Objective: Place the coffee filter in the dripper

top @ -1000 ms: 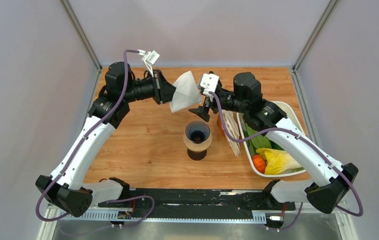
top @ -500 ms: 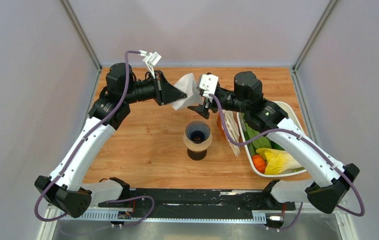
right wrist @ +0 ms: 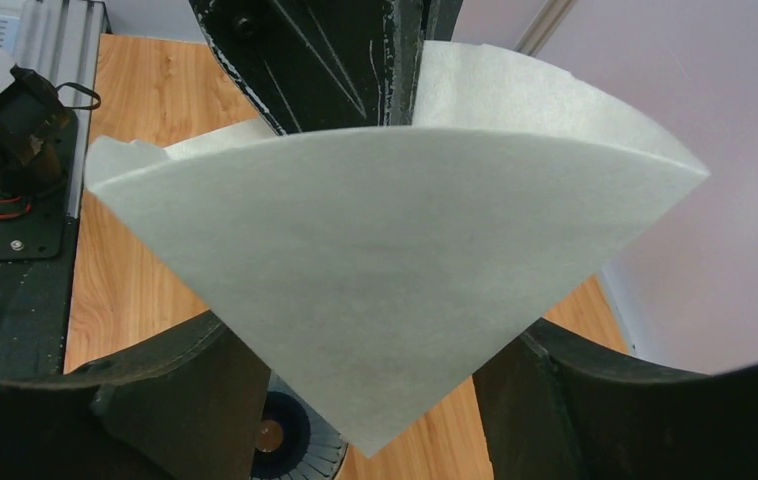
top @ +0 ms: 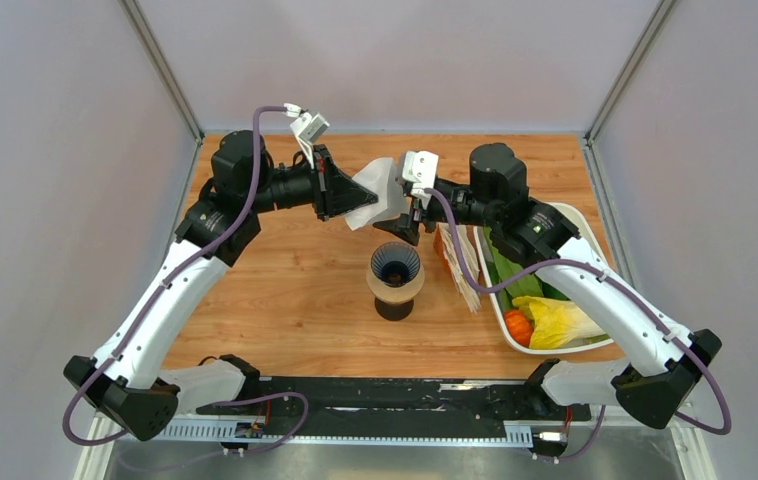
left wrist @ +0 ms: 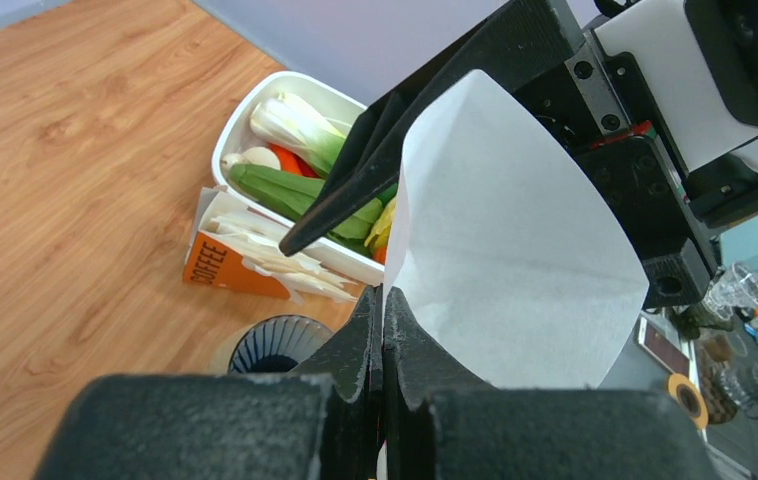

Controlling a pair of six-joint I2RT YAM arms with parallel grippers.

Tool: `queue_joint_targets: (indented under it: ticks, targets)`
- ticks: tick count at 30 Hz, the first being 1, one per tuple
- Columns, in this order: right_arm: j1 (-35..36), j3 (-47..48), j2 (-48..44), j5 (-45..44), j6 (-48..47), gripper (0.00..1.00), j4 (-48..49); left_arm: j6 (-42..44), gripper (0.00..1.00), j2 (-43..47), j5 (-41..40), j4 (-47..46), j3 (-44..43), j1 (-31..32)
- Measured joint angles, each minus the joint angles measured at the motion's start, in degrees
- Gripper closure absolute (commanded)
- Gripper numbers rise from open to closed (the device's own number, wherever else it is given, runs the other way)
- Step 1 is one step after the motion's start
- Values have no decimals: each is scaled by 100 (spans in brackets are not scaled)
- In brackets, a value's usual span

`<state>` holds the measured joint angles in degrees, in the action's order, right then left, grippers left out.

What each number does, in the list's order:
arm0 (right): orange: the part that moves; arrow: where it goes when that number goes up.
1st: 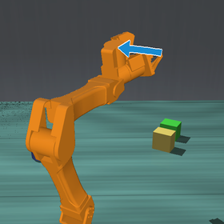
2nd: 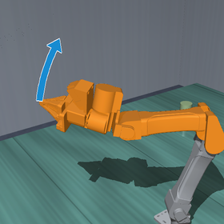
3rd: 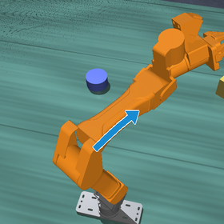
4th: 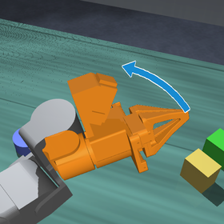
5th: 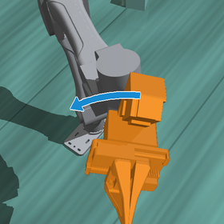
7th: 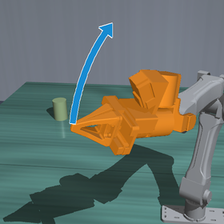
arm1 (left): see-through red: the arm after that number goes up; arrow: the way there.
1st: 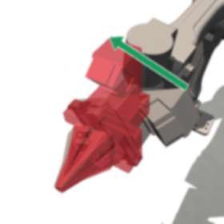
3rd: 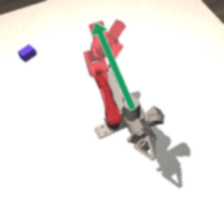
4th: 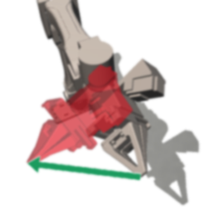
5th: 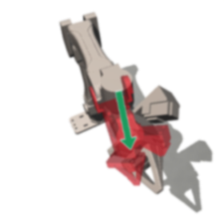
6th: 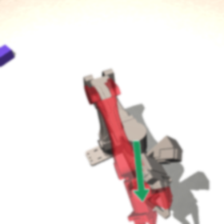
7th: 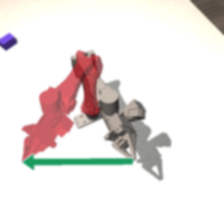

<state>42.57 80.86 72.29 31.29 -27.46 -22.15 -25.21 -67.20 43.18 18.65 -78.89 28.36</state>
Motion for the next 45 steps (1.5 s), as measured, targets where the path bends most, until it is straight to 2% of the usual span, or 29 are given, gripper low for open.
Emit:
queue_joint_targets:
  ticks: [4,9,14,18,20,23,25,27,28,30,33,37,41,45]
  targets:
    - [0,0,-7,94,85,31,-4,144,100,22,0,0,2,0]
    - [0,0,-59,205,131,45,-31,212,100,59,13,-39,131,0]
    - [0,0,-122,339,157,51,-46,219,100,81,116,-173,293,0]
    - [0,0,-127,389,168,52,-52,216,100,90,188,-238,313,0]
    - [0,0,-125,400,170,58,-52,219,100,98,243,-310,319,0]
    - [0,0,-125,420,184,72,-55,219,99,131,367,-437,345,0]
    - [0,0,-125,420,190,79,-55,234,91,153,466,-472,358,0]
    - [0,0,-125,407,221,80,-50,282,75,173,579,-481,358,0]
    - [0,0,-125,404,232,81,-50,330,64,179,614,-481,358,0]
    - [0,0,-125,382,240,82,-59,435,50,203,671,-452,352,0]
    - [0,0,-127,374,256,82,-76,787,40,221,737,-162,186,-13]
    - [0,0,-133,372,273,82,-83,1443,33,236,920,428,-382,-308]
    - [0,0,-162,369,304,82,-92,2288,31,313,1082,942,-946,-627]
    - [0,0,-160,372,380,82,-101,3202,31,289,1152,1692,-1499,-319]
